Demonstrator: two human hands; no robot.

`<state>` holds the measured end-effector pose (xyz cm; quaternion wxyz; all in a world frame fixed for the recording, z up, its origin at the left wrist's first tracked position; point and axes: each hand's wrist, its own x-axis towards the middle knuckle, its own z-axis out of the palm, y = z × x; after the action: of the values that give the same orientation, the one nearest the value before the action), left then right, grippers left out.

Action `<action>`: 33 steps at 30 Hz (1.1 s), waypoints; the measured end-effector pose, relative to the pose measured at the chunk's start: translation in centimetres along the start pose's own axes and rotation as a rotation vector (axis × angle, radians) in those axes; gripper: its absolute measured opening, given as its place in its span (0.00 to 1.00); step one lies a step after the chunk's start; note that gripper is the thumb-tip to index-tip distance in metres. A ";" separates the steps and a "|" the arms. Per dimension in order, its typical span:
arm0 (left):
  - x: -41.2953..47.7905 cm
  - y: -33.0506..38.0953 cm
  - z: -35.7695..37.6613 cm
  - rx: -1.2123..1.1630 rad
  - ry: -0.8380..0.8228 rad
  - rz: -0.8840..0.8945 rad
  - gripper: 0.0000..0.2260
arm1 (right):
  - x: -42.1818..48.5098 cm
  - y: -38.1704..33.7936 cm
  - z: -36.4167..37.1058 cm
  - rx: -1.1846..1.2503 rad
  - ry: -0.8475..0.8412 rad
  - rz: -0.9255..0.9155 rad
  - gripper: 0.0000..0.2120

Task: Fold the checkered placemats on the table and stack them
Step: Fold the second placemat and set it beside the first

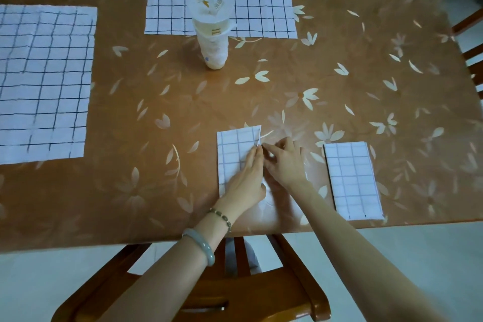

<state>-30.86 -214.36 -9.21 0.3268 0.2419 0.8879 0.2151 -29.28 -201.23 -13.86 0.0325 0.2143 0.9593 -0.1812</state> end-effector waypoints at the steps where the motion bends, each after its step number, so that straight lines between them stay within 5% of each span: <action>1: 0.4 0.0 0.3 0.016 -0.001 -0.005 0.39 | 0.1 0.1 0.0 -0.006 -0.002 -0.005 0.11; 8: 0.9 -1.4 1.5 0.097 -0.012 -0.026 0.43 | 0.1 0.7 0.1 0.011 -0.026 -0.025 0.14; 11: 0.3 -1.8 1.3 -0.047 -0.002 -0.011 0.43 | 0.1 0.9 0.1 0.040 -0.048 -0.049 0.15; 14: -0.1 -3.1 0.9 -0.101 0.213 0.002 0.32 | 0.1 1.1 0.3 0.053 -0.028 -0.066 0.14; 17: 0.3 -6.0 0.0 0.092 0.432 -0.027 0.25 | 0.1 1.4 0.6 0.035 -0.003 -0.089 0.12; 23: 2.1 -8.9 0.5 0.464 0.317 0.106 0.31 | 0.2 0.1 0.0 0.094 0.070 -0.060 0.18; 29: 2.8 -9.1 1.0 0.504 0.288 0.072 0.30 | 0.4 -3.9 2.8 -0.014 -0.005 -0.396 0.26; 33: 2.9 -9.1 1.4 0.503 0.301 0.047 0.29 | 0.8 -3.4 4.5 -0.136 -0.062 -0.329 0.29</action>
<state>-34.50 -219.56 -16.50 0.1162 0.3010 0.9461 0.0292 -31.53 -205.39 -17.01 0.0463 0.0459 0.9900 -0.1253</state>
